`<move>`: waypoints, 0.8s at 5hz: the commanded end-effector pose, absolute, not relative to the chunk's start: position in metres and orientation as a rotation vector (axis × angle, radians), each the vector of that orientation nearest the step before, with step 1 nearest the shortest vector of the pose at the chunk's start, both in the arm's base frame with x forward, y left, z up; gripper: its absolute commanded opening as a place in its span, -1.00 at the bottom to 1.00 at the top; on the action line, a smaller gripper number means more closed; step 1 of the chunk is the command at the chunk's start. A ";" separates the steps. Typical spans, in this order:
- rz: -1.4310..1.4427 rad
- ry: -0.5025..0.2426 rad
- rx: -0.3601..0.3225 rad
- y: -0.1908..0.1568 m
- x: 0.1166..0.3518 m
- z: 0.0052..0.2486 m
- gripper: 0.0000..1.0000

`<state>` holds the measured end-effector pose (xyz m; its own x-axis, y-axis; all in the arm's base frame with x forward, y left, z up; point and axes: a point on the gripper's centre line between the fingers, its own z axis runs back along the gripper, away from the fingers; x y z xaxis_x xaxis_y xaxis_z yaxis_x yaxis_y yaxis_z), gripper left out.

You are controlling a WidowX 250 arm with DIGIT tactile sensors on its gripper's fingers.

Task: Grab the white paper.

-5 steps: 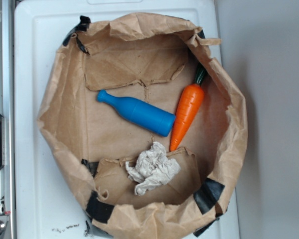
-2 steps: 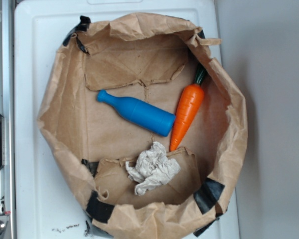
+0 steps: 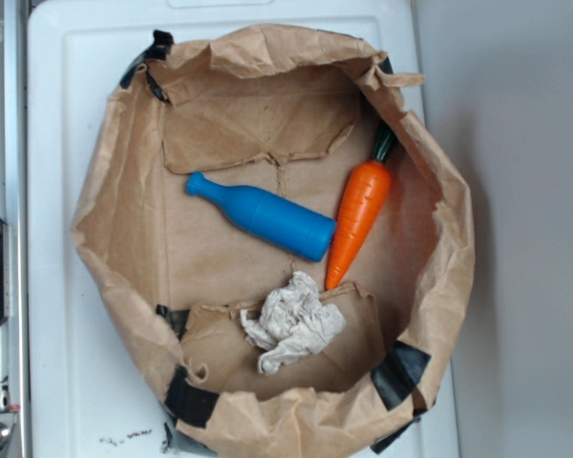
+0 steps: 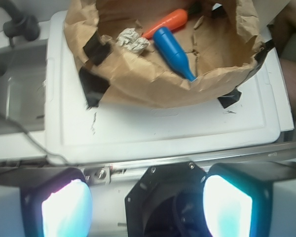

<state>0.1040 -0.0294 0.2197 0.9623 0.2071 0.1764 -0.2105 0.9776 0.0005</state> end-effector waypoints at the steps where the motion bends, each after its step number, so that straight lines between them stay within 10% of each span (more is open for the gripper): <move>1: 0.308 -0.175 0.001 -0.005 0.150 0.223 1.00; 4: 0.155 -0.251 -0.040 0.029 0.268 0.198 1.00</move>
<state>0.2647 0.0230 0.1791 0.9751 0.1242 0.1837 -0.1141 0.9914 -0.0648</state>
